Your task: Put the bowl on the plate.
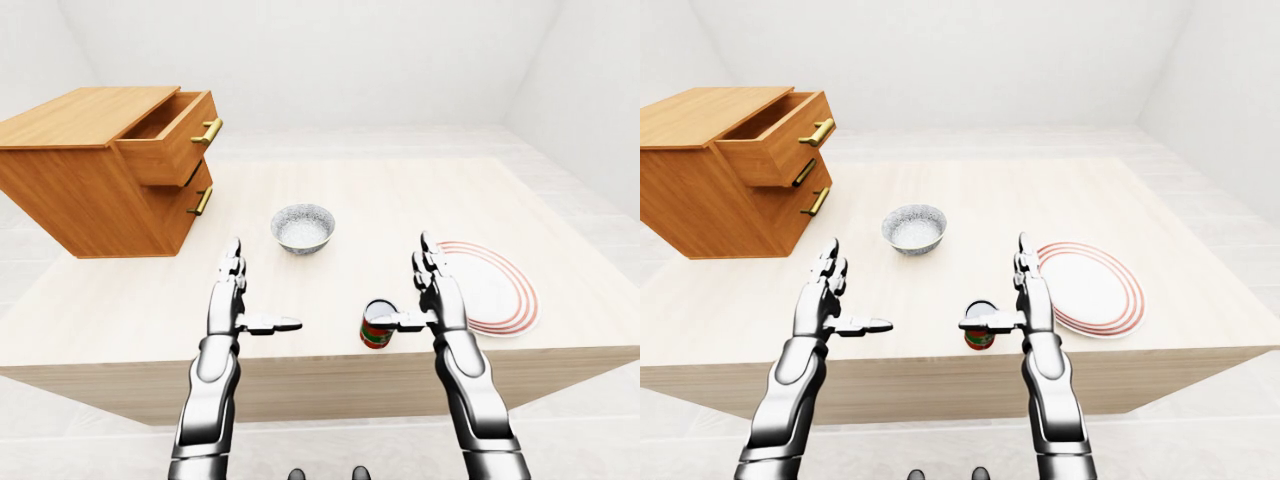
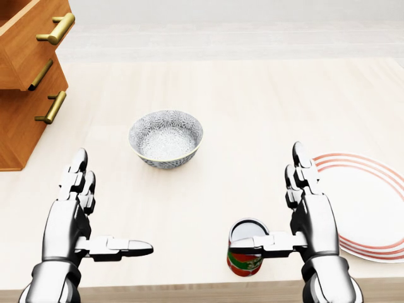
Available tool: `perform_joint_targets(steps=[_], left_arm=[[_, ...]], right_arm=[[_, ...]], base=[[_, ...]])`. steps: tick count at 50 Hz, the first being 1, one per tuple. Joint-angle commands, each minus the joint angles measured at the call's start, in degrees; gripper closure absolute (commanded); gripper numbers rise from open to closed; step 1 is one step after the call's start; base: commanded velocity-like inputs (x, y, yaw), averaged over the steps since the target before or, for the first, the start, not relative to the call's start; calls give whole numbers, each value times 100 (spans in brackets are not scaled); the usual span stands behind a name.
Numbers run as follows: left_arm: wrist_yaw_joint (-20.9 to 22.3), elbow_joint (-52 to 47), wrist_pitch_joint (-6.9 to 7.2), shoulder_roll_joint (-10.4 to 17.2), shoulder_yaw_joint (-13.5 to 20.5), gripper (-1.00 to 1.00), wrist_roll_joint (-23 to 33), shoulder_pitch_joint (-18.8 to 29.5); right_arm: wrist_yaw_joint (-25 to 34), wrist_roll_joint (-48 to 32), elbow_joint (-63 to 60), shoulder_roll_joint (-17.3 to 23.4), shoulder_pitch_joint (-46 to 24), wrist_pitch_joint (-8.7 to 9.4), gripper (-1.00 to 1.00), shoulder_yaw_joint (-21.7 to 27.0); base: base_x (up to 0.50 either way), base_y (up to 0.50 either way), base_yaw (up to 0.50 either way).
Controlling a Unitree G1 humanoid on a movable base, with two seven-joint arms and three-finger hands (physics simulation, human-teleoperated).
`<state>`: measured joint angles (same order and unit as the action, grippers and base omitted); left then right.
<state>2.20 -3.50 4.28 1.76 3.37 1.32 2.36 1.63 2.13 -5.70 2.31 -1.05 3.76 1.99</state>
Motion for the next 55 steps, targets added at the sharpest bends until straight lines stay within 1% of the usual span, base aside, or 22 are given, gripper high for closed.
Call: perform_joint_targets(steps=[1, 12, 16, 39, 55], left_arm=[[-10, -340, 72, 105, 27, -100, 98, 164], [57, -596, 72, 115, 35, -100, 147, 222], [53, -615, 72, 114, 75, -100, 130, 258], [44, -623, 72, 121, 56, -100, 176, 363], [60, -621, 72, 108, 22, -100, 190, 353]], right_arm=[[95, -67, -496, -29, 3, 124, -100, 108], [95, -124, -762, -55, 23, 124, -100, 117], [112, -140, -776, -53, 11, 124, -100, 113], [127, -106, -867, -45, -46, 124, -100, 160], [132, -117, -903, -47, -35, 124, -100, 157]], base=[[0, 0, 0], [0, 0, 0], [0, -17, 0], [0, -17, 0], [0, -17, 0]])
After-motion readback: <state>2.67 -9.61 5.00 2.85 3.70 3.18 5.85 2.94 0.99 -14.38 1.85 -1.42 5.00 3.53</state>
